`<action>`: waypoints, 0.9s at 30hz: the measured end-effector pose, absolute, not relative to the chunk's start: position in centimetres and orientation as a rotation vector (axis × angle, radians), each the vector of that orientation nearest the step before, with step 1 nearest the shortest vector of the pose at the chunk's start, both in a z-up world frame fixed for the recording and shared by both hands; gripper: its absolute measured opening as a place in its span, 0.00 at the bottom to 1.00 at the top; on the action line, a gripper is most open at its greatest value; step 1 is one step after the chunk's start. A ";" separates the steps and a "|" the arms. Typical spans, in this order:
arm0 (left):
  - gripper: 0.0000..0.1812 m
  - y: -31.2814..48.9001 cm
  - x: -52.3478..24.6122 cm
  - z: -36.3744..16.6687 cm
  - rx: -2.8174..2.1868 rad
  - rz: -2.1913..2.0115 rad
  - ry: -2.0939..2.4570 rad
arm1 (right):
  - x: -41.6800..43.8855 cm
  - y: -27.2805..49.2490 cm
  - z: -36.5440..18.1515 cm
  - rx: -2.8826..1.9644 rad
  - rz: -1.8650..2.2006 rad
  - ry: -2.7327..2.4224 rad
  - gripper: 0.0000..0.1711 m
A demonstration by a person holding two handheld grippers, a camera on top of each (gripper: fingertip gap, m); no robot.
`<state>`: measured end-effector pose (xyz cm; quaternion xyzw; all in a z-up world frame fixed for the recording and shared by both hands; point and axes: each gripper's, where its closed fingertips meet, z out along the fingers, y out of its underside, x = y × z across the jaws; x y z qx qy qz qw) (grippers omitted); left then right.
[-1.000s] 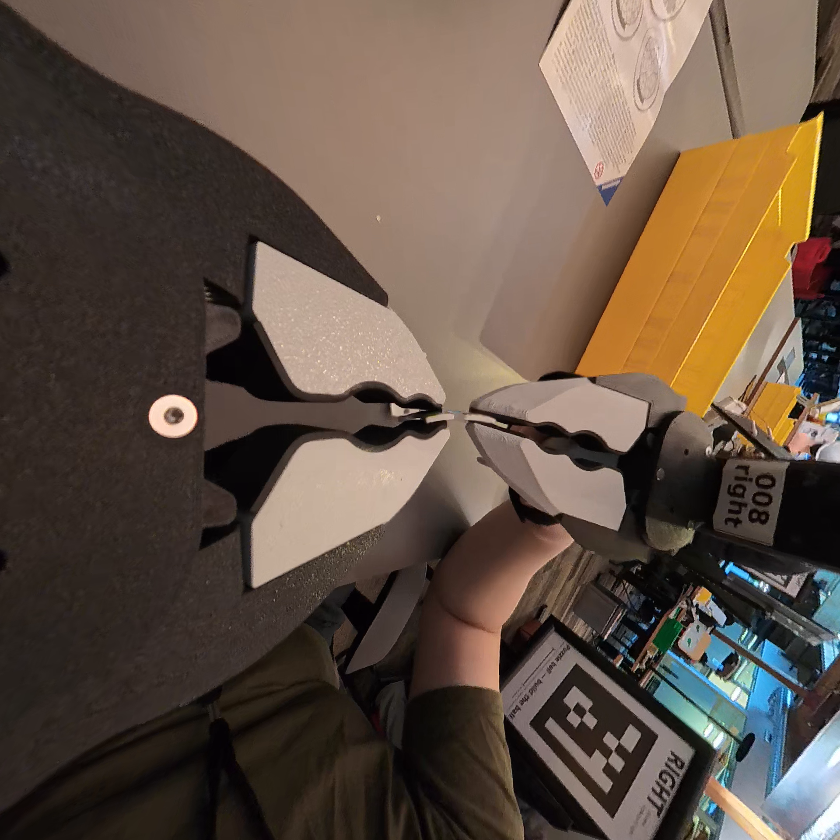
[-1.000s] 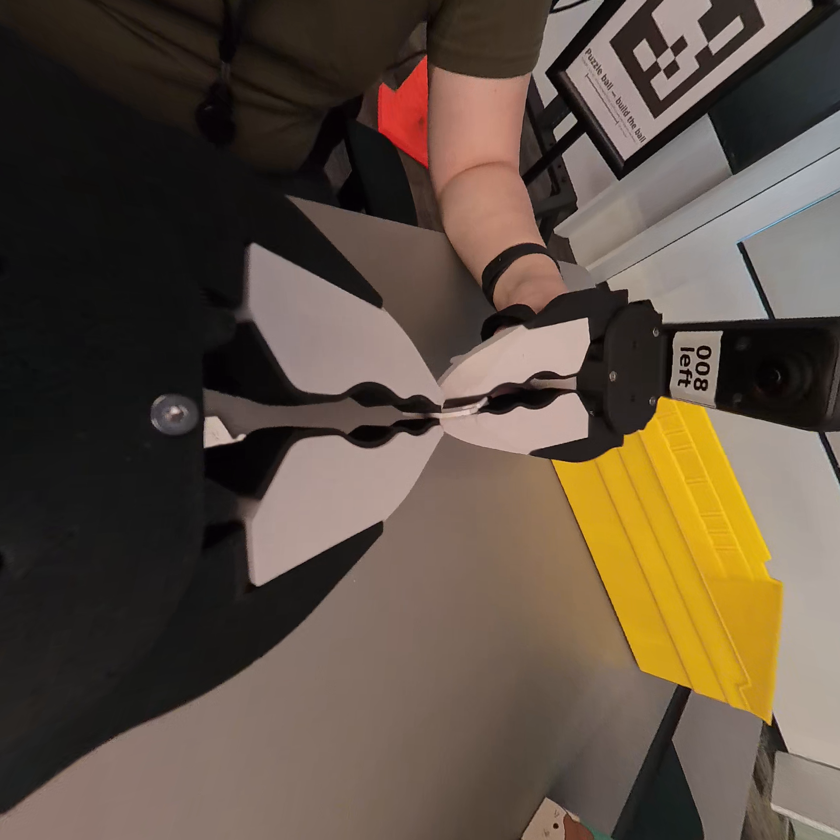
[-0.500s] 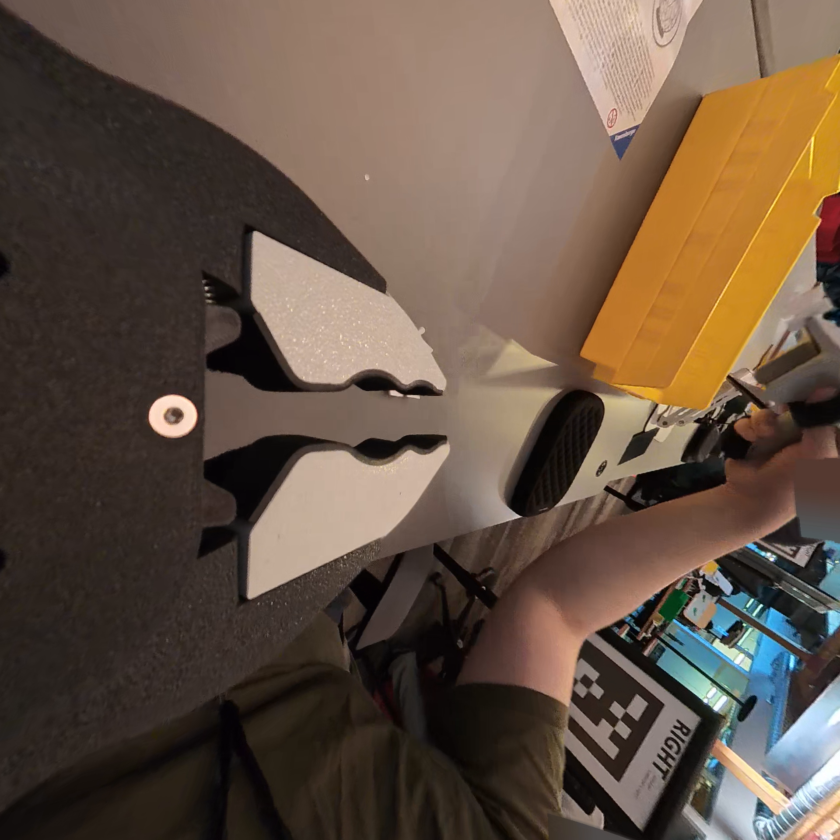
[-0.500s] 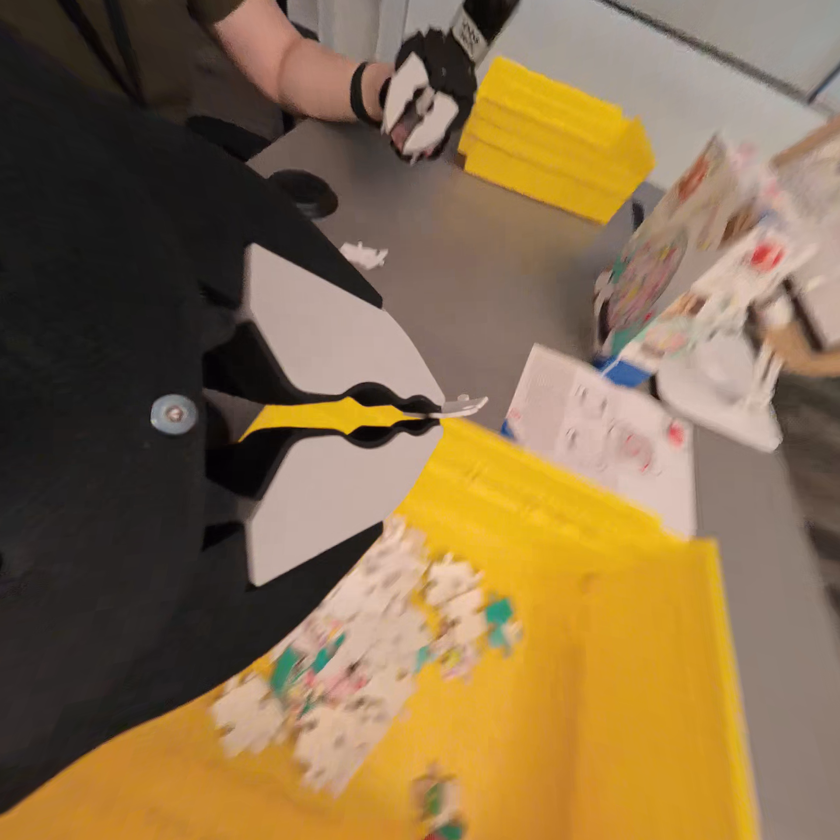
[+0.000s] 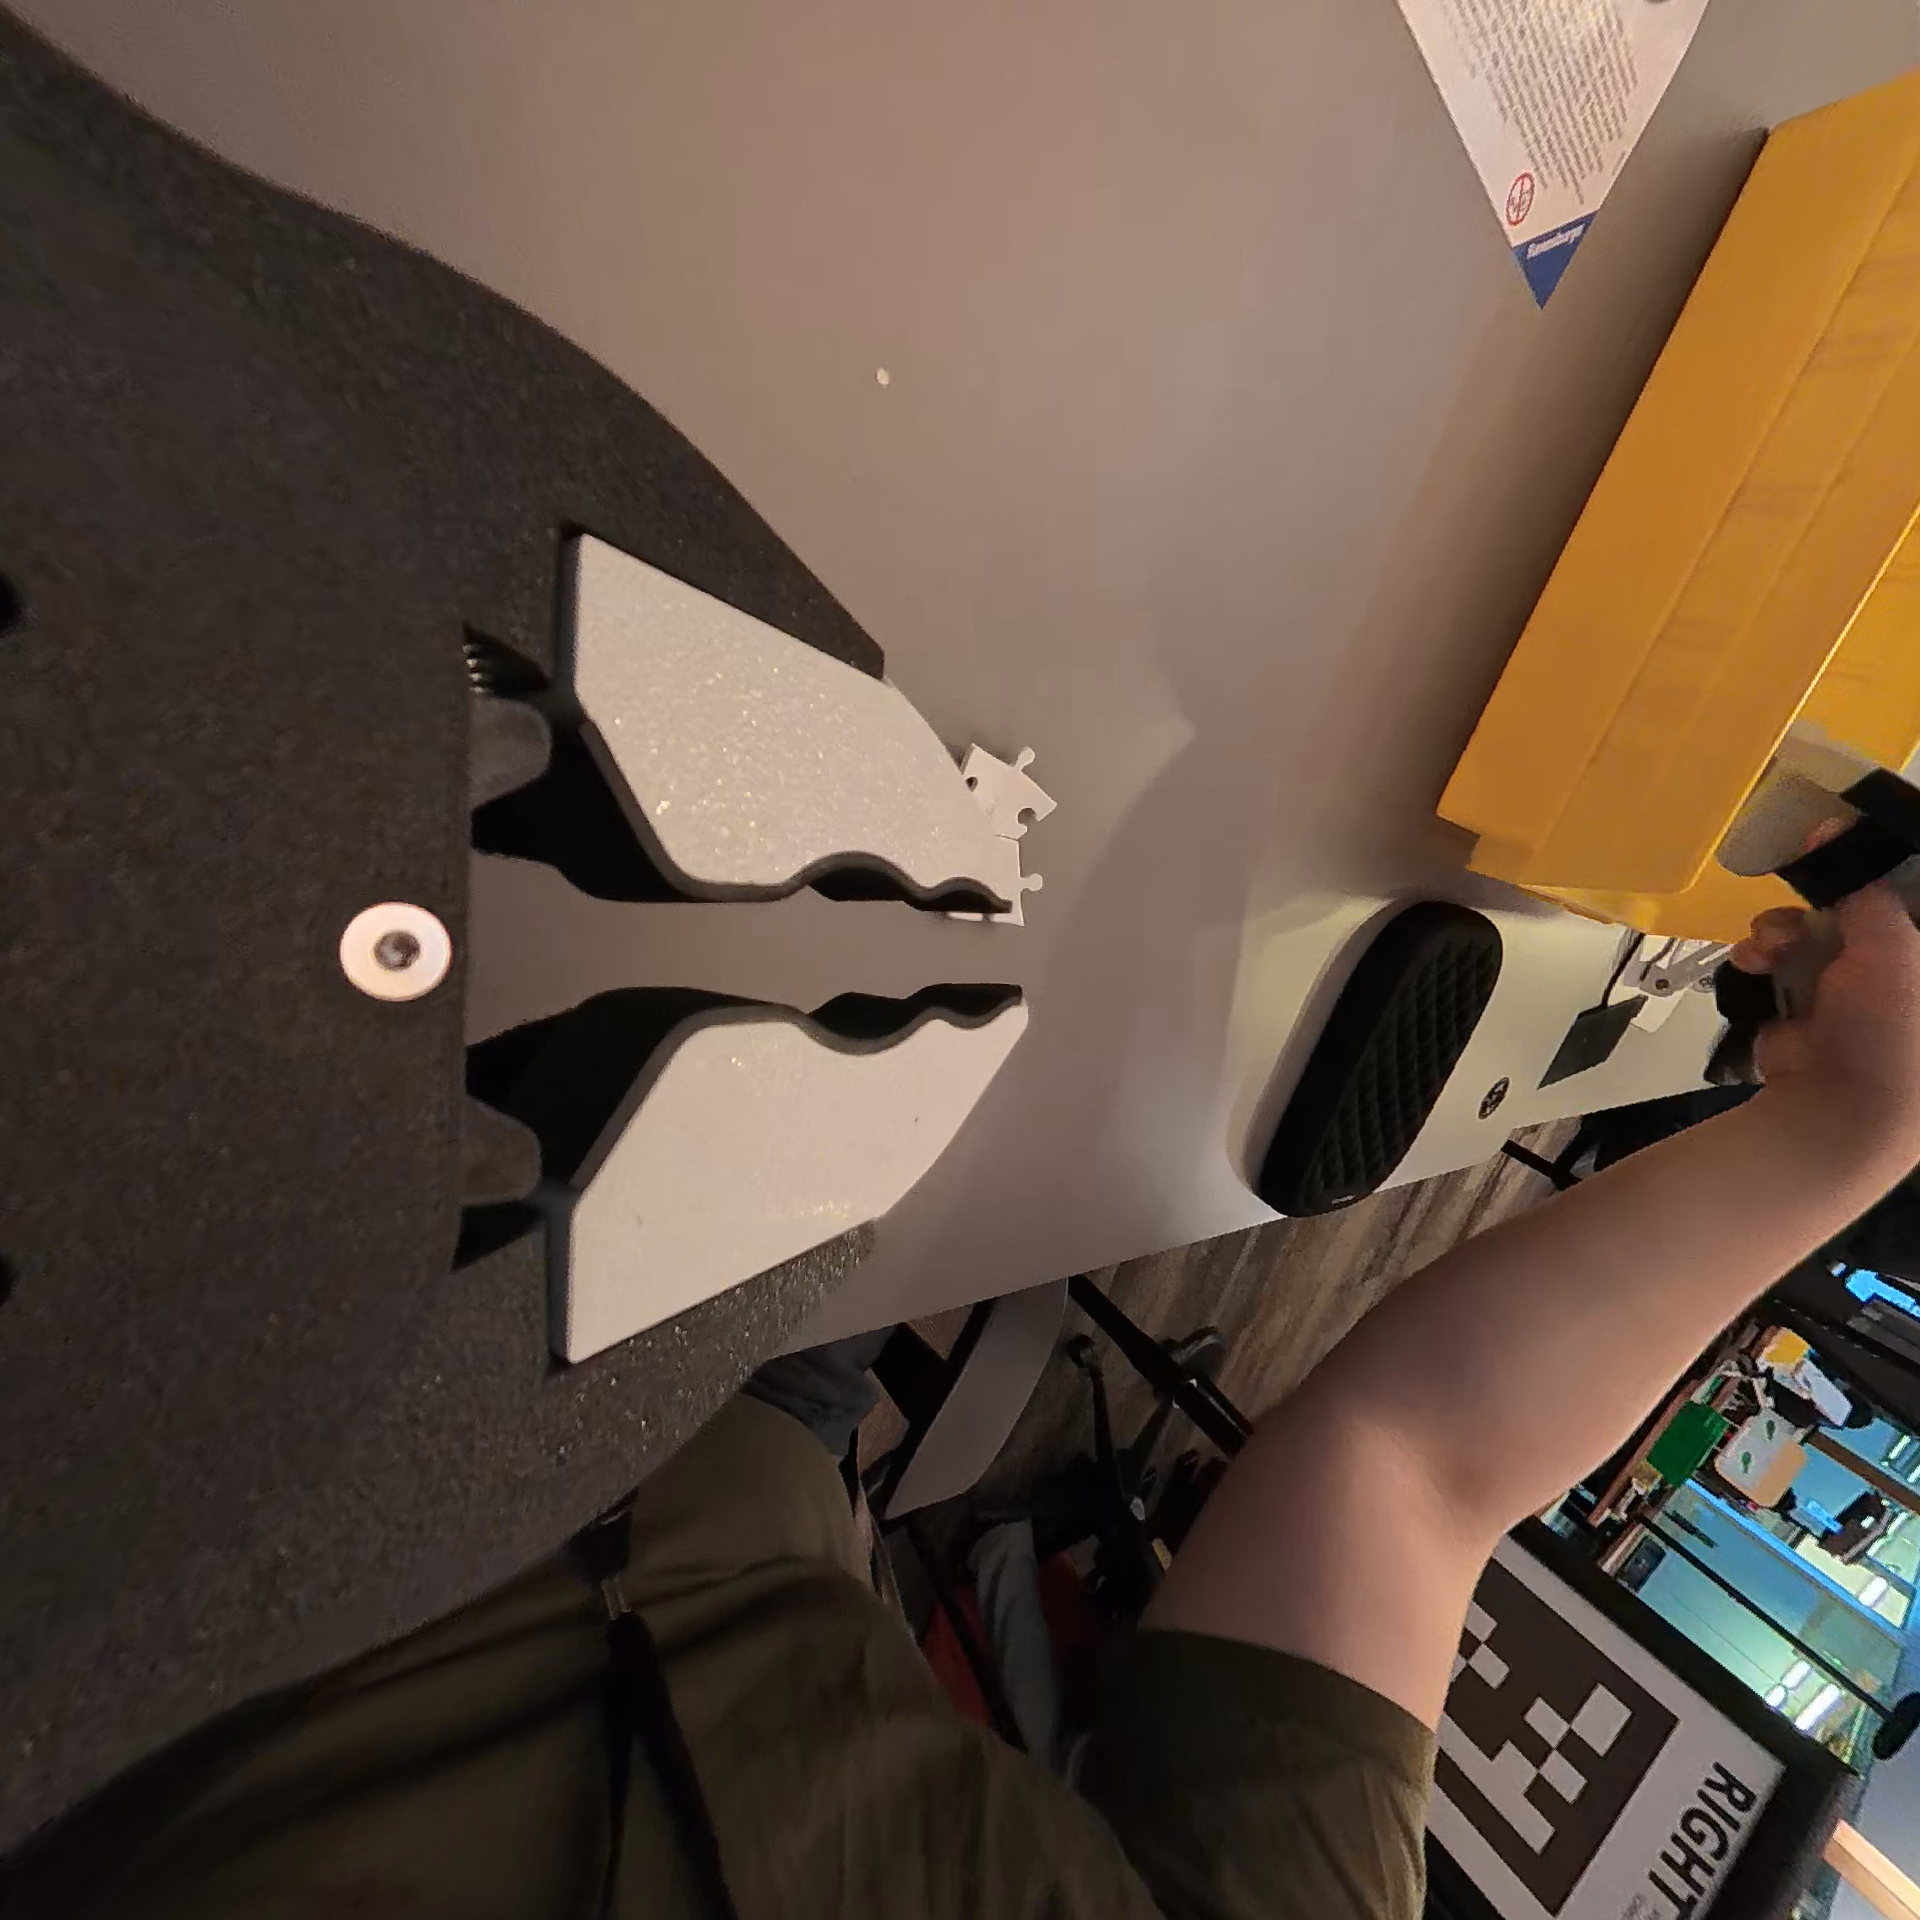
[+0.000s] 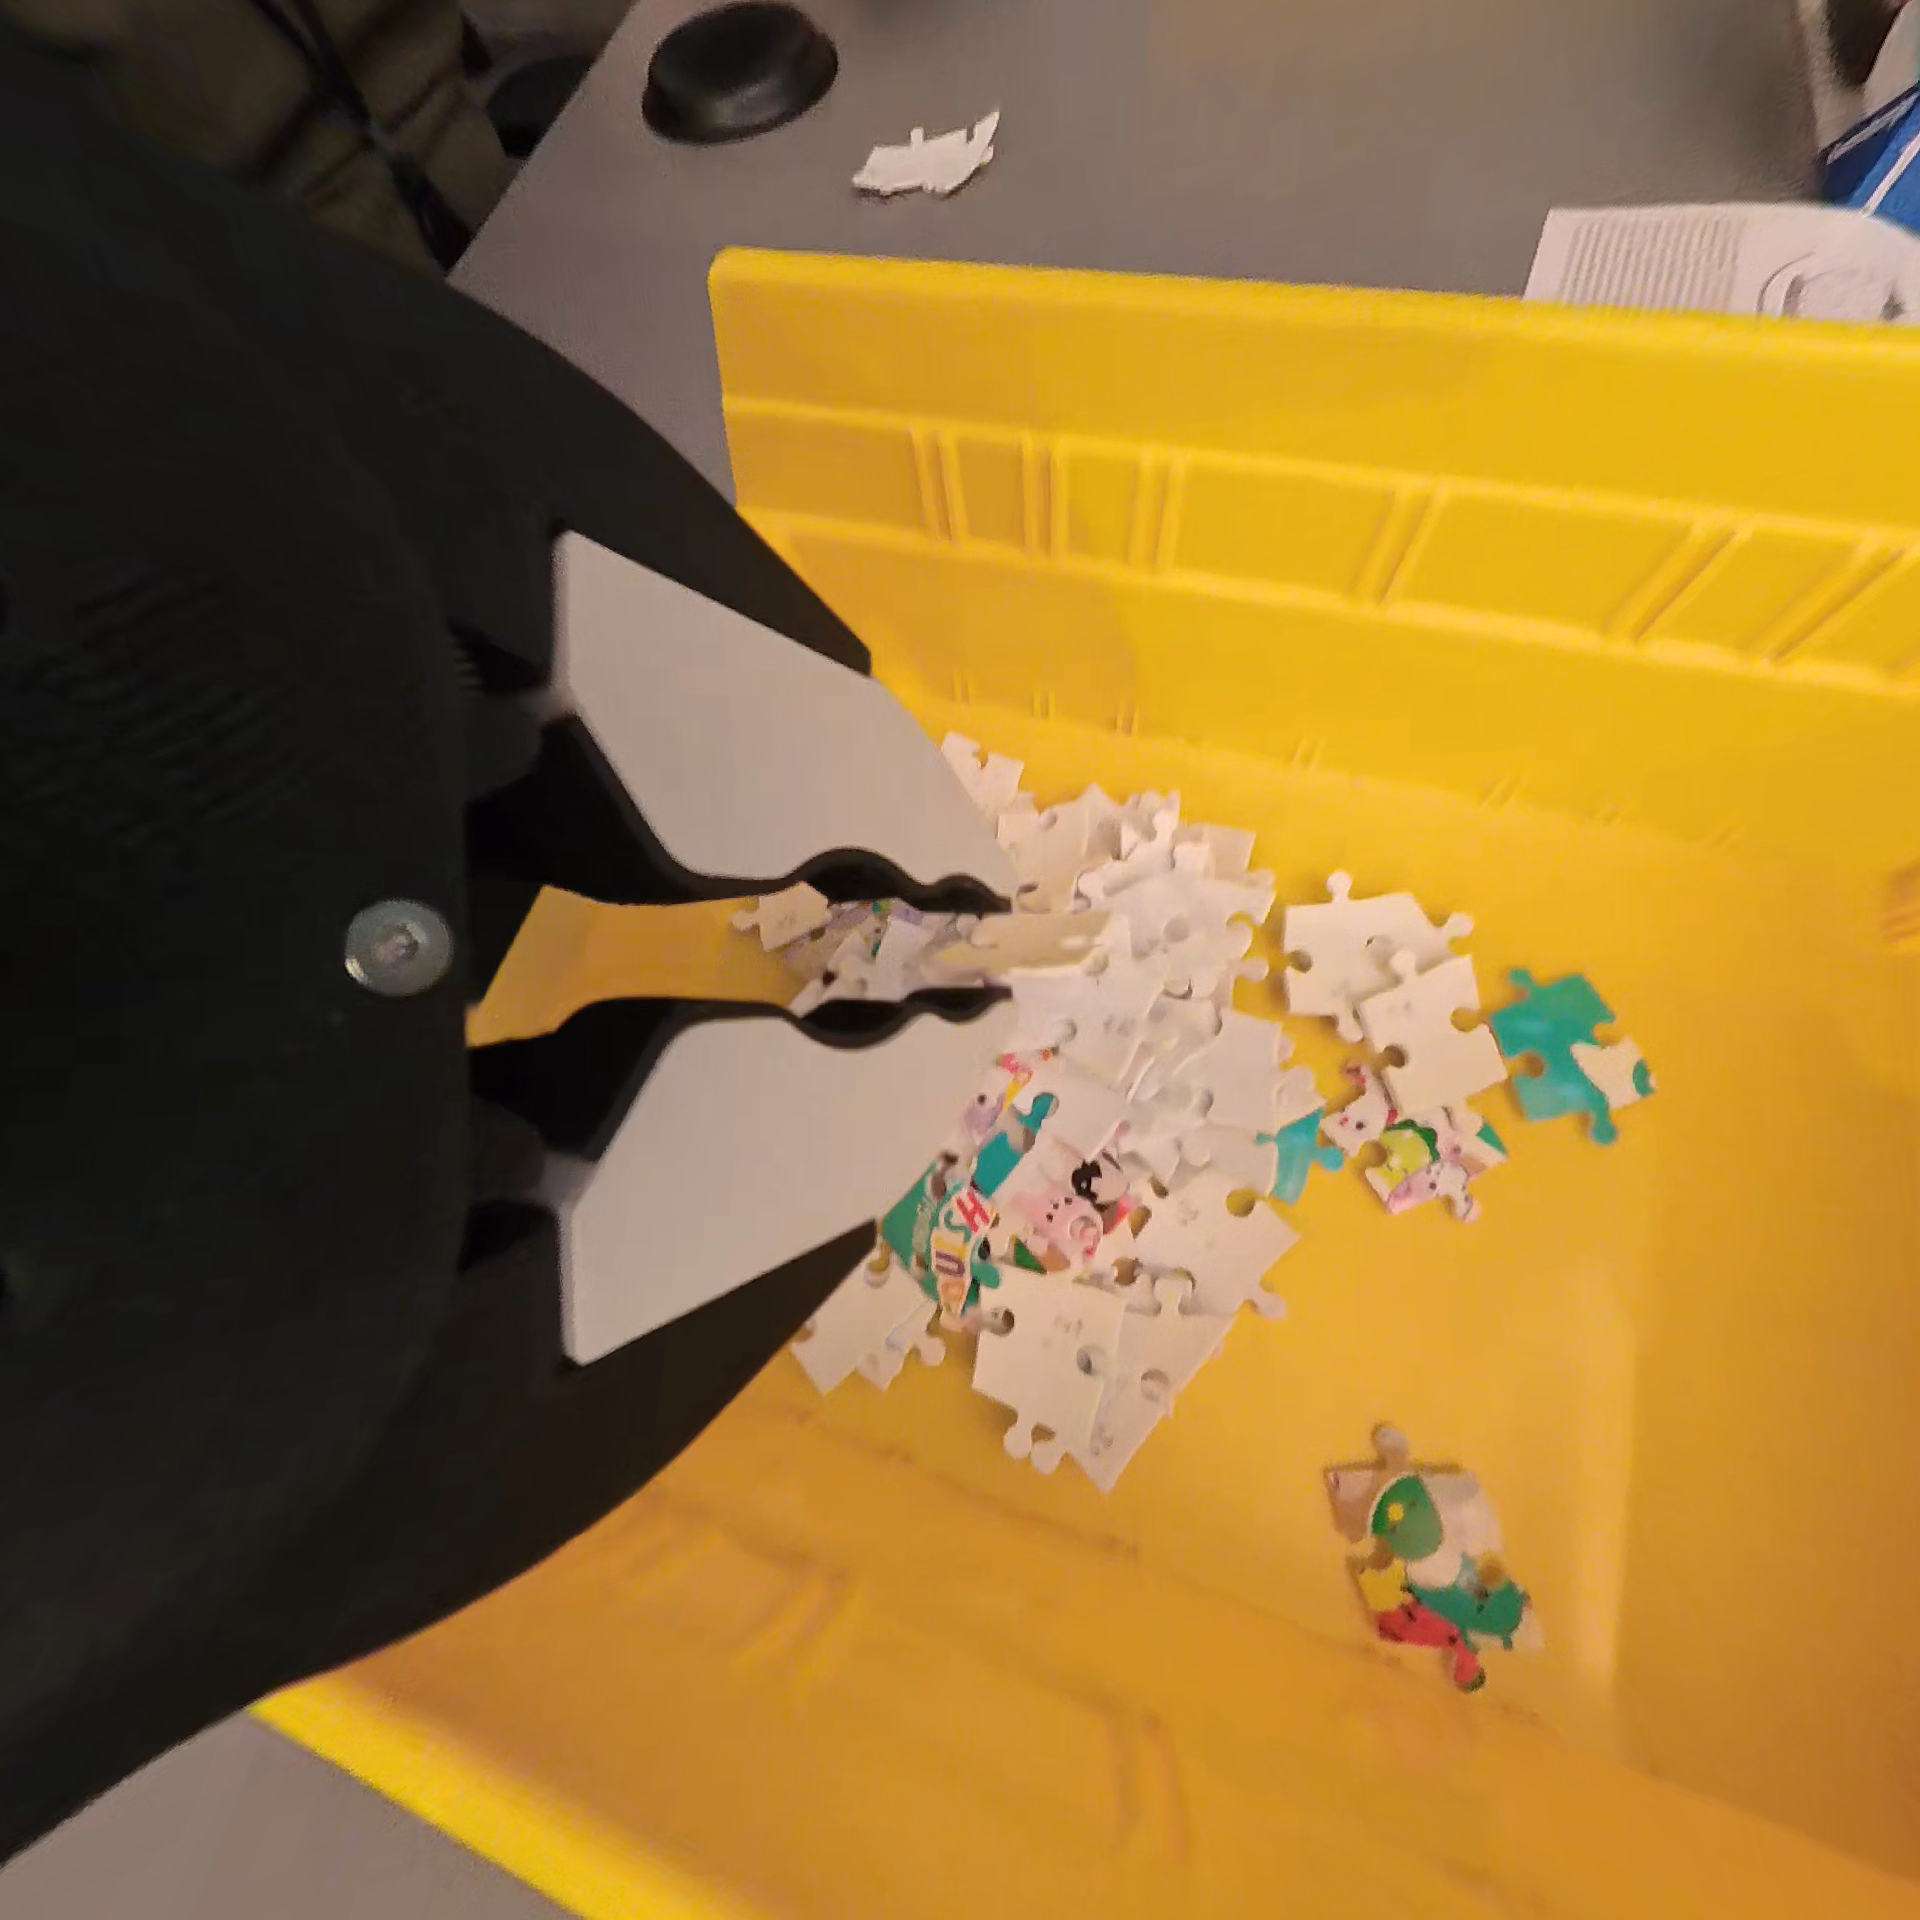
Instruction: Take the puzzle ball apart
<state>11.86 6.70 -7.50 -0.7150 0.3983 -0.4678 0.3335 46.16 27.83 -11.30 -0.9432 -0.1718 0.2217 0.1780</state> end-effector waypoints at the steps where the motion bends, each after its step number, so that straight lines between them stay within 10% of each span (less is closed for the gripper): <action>1: 0.07 6.7 11.8 -7.5 -1.866 -1.214 1.043 | 46.4 27.9 -11.1 -2.657 0.609 -0.501 0.10; 10: 0.07 7.3 11.1 -7.0 -1.862 -1.193 1.009 | 30.9 18.9 0.2 -1.789 0.703 -1.012 0.26; 27: 0.07 7.4 10.6 -6.8 -1.863 -1.201 1.002 | 16.2 8.1 -15.8 -1.759 0.784 -1.729 0.38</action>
